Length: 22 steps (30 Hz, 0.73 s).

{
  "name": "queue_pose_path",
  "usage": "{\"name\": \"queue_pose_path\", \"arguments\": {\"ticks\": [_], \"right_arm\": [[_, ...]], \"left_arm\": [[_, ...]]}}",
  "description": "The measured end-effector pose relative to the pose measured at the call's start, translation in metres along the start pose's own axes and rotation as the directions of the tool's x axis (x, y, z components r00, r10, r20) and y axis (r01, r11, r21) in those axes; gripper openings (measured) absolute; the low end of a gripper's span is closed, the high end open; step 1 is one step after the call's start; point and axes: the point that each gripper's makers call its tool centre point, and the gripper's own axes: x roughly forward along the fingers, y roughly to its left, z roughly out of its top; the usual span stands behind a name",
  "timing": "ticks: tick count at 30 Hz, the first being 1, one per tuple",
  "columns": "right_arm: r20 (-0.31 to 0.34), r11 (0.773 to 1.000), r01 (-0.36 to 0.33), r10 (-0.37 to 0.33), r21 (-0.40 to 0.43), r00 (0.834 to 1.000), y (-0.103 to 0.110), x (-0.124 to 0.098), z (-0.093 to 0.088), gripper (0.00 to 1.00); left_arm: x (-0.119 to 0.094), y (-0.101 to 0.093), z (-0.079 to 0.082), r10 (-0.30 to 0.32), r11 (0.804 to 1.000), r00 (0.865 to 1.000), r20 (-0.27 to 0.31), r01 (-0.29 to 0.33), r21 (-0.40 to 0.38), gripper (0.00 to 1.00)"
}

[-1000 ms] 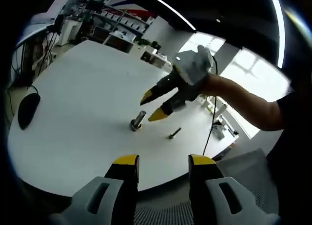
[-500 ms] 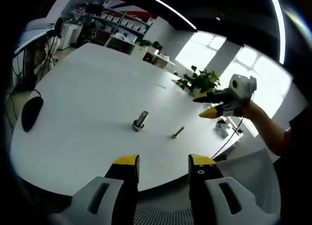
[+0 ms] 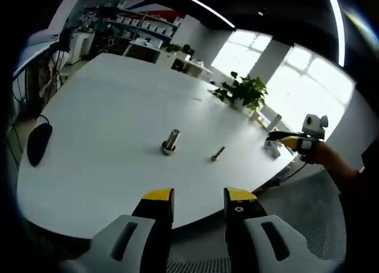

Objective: Place the washer onto the threaded stud by aligning its center hole with the stud, sliding it down to the base, and recovering from edge contact or off-axis alignment until the washer reaches the visible bottom stop.

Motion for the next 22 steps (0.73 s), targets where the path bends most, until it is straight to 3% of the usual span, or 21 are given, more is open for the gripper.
{"name": "queue_pose_path", "arguments": {"ticks": [2,4,5,6,7,11,14,16,17,22], "right_arm": [[0.020,0.999,0.011,-0.012,0.043,1.000,0.006,-0.004,-0.004,0.45],[0.026,1.000,0.001,-0.002,0.029,1.000,0.017,-0.008,-0.006,0.44],[0.094,0.998,0.051,-0.047,-0.045,0.994,0.017,-0.012,0.004,0.43],[0.116,0.995,0.069,-0.060,-0.075,0.991,0.013,-0.015,0.007,0.43],[0.069,0.991,0.078,-0.070,-0.110,0.995,0.007,-0.021,0.001,0.44],[0.033,0.982,0.164,-0.162,-0.093,0.986,0.003,-0.026,-0.014,0.45],[0.093,0.976,0.218,-0.218,0.001,0.972,-0.003,-0.027,-0.012,0.44],[0.090,0.971,0.239,-0.235,-0.029,0.968,-0.002,-0.027,-0.009,0.41],[0.130,0.967,0.243,-0.233,-0.071,0.964,-0.001,-0.027,-0.001,0.41],[0.073,0.972,0.234,-0.233,-0.005,0.970,-0.008,-0.024,-0.017,0.46]], "left_arm": [[-0.001,-0.001,0.000,-0.002,1.000,1.000,0.002,0.002,0.006,0.33],[-0.001,-0.002,0.000,-0.004,1.000,1.000,0.006,0.004,0.005,0.34],[0.000,-0.002,0.001,-0.007,1.000,1.000,0.008,0.007,0.003,0.35],[0.000,-0.003,0.001,-0.012,1.000,1.000,0.008,0.012,0.003,0.36],[0.000,-0.003,0.002,-0.021,1.000,1.000,0.011,0.021,0.001,0.36],[0.001,-0.007,0.000,-0.034,0.999,0.999,0.004,0.034,0.017,0.36],[0.002,-0.009,0.002,-0.045,0.999,0.999,0.007,0.045,0.021,0.38],[0.001,-0.007,0.002,-0.044,0.999,0.999,0.011,0.044,0.020,0.38],[0.000,-0.007,0.002,-0.041,0.999,0.999,0.011,0.040,0.017,0.38],[0.000,-0.008,0.006,-0.044,0.999,0.999,0.030,0.044,0.014,0.38]]}}
